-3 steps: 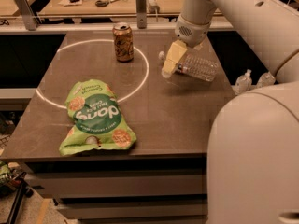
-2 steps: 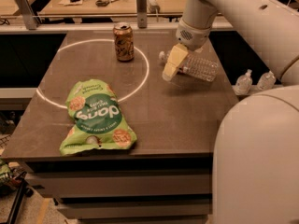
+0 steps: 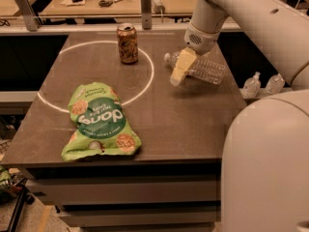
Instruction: Place water bottle upright
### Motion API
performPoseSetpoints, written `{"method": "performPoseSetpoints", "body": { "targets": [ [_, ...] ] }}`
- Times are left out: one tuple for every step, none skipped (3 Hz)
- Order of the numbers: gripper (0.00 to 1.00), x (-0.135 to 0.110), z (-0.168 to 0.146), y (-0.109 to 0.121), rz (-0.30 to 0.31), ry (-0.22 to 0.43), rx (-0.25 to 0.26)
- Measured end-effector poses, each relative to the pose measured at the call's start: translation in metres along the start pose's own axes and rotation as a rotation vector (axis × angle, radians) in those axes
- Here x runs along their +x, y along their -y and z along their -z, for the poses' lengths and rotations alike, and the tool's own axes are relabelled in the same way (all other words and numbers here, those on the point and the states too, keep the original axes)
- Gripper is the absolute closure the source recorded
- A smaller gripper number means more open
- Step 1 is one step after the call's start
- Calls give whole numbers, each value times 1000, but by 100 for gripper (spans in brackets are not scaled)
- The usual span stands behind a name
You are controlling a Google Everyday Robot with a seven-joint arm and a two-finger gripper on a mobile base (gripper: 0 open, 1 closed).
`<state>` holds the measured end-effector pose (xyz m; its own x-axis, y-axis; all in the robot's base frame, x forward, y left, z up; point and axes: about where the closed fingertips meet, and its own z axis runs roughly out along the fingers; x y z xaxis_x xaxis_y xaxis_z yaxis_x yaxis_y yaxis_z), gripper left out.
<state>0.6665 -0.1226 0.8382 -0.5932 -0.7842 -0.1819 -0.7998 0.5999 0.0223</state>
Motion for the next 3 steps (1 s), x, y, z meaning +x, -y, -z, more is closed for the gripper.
{"method": "performPoseSetpoints", "body": {
  "targets": [
    [0,1,-3,10,10,-2,-1],
    [18,-1,-6,17,14,-21,8],
    [41,-4,-7,20,23,-30,13]
  ]
}}
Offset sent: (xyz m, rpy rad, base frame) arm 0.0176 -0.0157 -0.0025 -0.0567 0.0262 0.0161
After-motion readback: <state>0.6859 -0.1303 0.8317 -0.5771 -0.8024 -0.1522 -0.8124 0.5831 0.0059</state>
